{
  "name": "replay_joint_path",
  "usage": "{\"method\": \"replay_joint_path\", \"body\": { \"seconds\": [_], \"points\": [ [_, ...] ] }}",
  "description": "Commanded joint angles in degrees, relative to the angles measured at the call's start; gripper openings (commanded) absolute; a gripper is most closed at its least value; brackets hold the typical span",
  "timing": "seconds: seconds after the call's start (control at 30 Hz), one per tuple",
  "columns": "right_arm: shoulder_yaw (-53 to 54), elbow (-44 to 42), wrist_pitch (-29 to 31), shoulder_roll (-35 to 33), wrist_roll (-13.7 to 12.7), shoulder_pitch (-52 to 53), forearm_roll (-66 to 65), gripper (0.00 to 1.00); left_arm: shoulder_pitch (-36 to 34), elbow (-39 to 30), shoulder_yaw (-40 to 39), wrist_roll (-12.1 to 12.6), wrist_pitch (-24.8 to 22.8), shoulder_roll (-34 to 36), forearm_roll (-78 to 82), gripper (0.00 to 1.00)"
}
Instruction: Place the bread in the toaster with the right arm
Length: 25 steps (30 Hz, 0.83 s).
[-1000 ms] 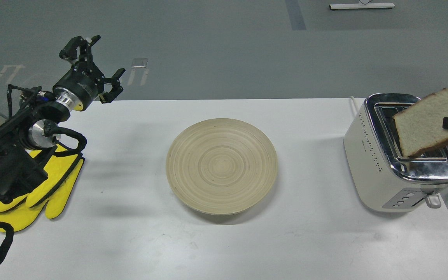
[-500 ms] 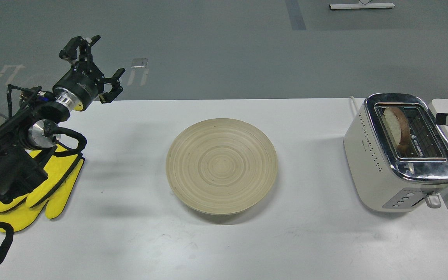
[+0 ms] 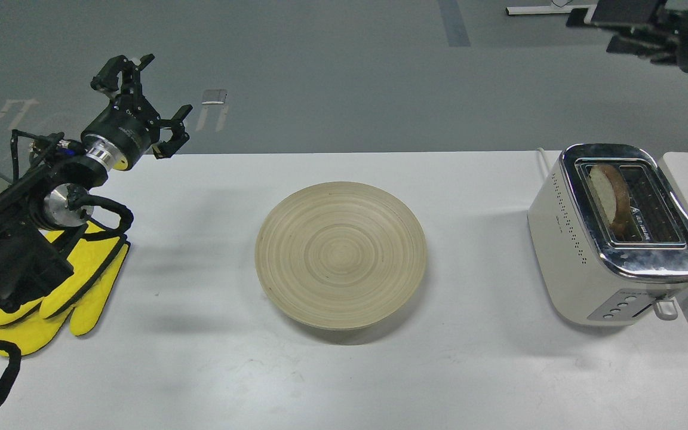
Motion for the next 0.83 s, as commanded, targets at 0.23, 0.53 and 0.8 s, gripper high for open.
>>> {"method": "replay_joint_path", "body": {
  "seconds": [0.23, 0.53, 0.8],
  "points": [
    [38.1, -34.4, -5.8, 31.0, 5.8, -24.8, 9.3, 0.99, 0.0, 0.0, 0.0, 0.0, 0.0, 0.0, 0.0, 1.0],
    [47.6, -41.2, -5.7, 48.1, 9.9, -32.8, 9.1, 0.99, 0.0, 0.0, 0.0, 0.1, 0.0, 0.0, 0.0, 1.0],
    [47.6, -41.0, -5.6, 50.2, 10.1, -34.8, 9.2, 1.0, 0.0, 0.0, 0.0, 0.1, 0.0, 0.0, 0.0, 1.0]
  ]
}}
